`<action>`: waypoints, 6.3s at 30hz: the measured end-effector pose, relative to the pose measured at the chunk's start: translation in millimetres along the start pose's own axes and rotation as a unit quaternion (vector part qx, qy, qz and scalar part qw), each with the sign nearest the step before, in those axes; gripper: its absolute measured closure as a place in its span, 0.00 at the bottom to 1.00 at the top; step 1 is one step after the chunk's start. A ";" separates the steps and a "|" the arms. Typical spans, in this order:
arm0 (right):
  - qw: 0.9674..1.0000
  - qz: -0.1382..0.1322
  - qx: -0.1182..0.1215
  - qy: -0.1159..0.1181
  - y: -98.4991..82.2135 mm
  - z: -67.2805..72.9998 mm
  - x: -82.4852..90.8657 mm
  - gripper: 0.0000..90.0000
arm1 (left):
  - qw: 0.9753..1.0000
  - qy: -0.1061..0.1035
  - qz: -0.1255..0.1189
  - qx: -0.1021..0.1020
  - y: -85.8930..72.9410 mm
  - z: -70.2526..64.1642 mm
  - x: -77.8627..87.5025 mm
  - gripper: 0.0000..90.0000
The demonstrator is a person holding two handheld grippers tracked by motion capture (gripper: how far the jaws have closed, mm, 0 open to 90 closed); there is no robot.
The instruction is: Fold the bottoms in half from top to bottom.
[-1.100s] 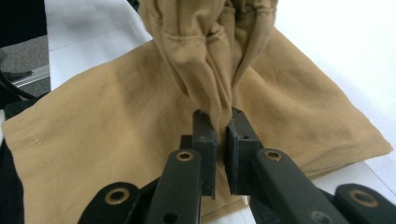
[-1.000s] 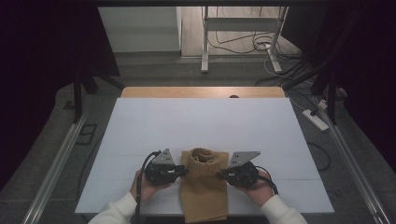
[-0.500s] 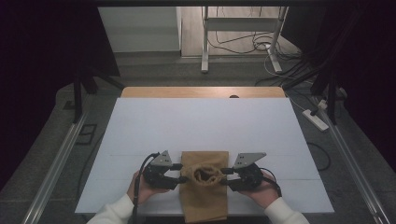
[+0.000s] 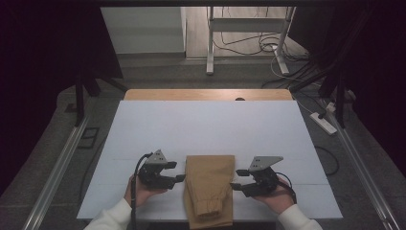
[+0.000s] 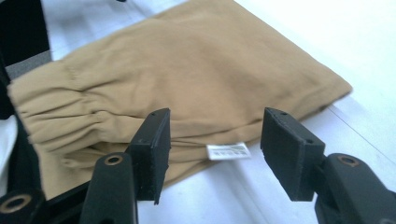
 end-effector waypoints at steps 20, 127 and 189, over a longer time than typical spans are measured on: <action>0.999 0.000 -0.040 -0.025 9.0 -28.1 -7.3 0.43 | 1.000 0.006 0.006 0.016 8.8 12.7 -10.3 0.36; 0.997 0.059 -0.014 -0.045 38.4 -47.6 -51.8 0.85 | 0.998 -0.037 0.053 0.013 27.8 38.3 -52.7 0.85; 0.989 -0.043 -0.031 -0.140 105.7 -133.3 -55.1 0.87 | 0.999 0.019 -0.007 0.026 106.0 124.2 -82.4 0.87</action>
Point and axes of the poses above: each handheld gripper's, and its own axes: x roughly backward along the jaws, y roughly out of its top, z roughly to its left, the point moved 8 cm from there along -x, roughly forward along the jaws, and after that the axes turned 7 degrees about -x, right-handed, at the moved point
